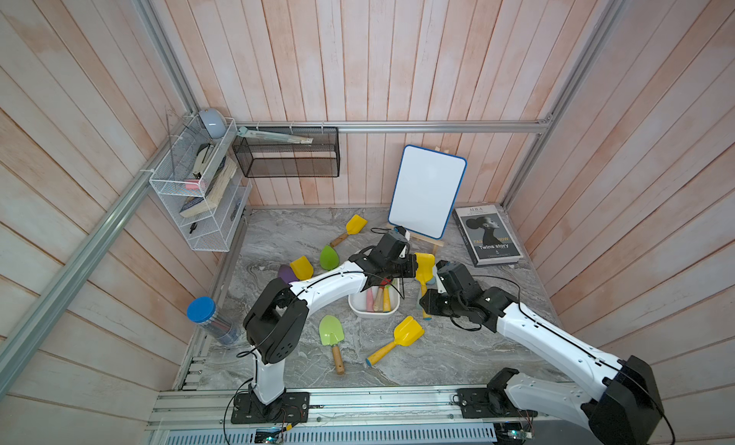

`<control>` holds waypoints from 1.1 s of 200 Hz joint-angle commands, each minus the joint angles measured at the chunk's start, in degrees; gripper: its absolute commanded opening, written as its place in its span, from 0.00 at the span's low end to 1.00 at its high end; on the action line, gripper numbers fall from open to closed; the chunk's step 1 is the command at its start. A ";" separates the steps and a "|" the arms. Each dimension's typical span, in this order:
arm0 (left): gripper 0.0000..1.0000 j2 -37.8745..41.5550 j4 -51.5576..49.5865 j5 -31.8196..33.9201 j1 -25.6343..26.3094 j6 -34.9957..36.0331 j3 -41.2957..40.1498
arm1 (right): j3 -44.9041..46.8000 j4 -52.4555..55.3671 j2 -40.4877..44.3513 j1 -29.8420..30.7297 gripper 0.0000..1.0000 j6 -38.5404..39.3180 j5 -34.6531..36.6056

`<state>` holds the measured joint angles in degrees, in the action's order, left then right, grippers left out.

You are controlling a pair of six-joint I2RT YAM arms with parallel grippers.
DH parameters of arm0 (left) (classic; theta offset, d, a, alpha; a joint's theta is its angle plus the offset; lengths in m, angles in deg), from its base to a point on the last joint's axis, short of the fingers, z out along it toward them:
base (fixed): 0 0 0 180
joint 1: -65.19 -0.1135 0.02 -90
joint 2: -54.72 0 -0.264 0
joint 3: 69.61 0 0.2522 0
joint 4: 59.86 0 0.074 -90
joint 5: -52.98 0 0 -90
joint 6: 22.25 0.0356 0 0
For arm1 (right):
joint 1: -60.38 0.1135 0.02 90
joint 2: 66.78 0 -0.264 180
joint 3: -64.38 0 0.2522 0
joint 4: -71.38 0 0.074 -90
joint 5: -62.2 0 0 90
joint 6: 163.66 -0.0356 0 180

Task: Put the shovel into the storage box
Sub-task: Place the shovel in the storage box.

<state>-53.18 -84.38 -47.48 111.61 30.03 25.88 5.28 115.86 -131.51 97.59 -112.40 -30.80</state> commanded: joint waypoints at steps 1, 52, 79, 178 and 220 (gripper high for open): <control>0.00 -0.44 -1.66 1.27 -0.19 2.06 1.38 | -2.16 -0.61 0.77 0.25 0.23 0.77 0.03; 0.00 0.78 -4.80 2.44 -0.42 4.13 4.74 | -2.21 0.35 2.78 0.24 0.45 1.38 0.27; 0.00 1.42 -5.82 2.85 -1.44 4.58 5.63 | -2.02 0.39 4.14 0.28 0.51 1.74 -0.08; 0.00 7.73 -11.13 6.05 -8.36 12.38 2.30 | 1.00 0.31 8.03 -0.11 0.54 1.89 -0.03; 0.00 8.05 -14.06 7.70 -10.87 18.10 1.08 | 1.75 -0.23 7.94 -0.46 0.54 1.83 -0.38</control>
<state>-46.27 -96.19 -41.58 101.68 43.08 28.57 6.02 115.77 -123.92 97.46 -111.07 -30.91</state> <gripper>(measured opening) 0.059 0.539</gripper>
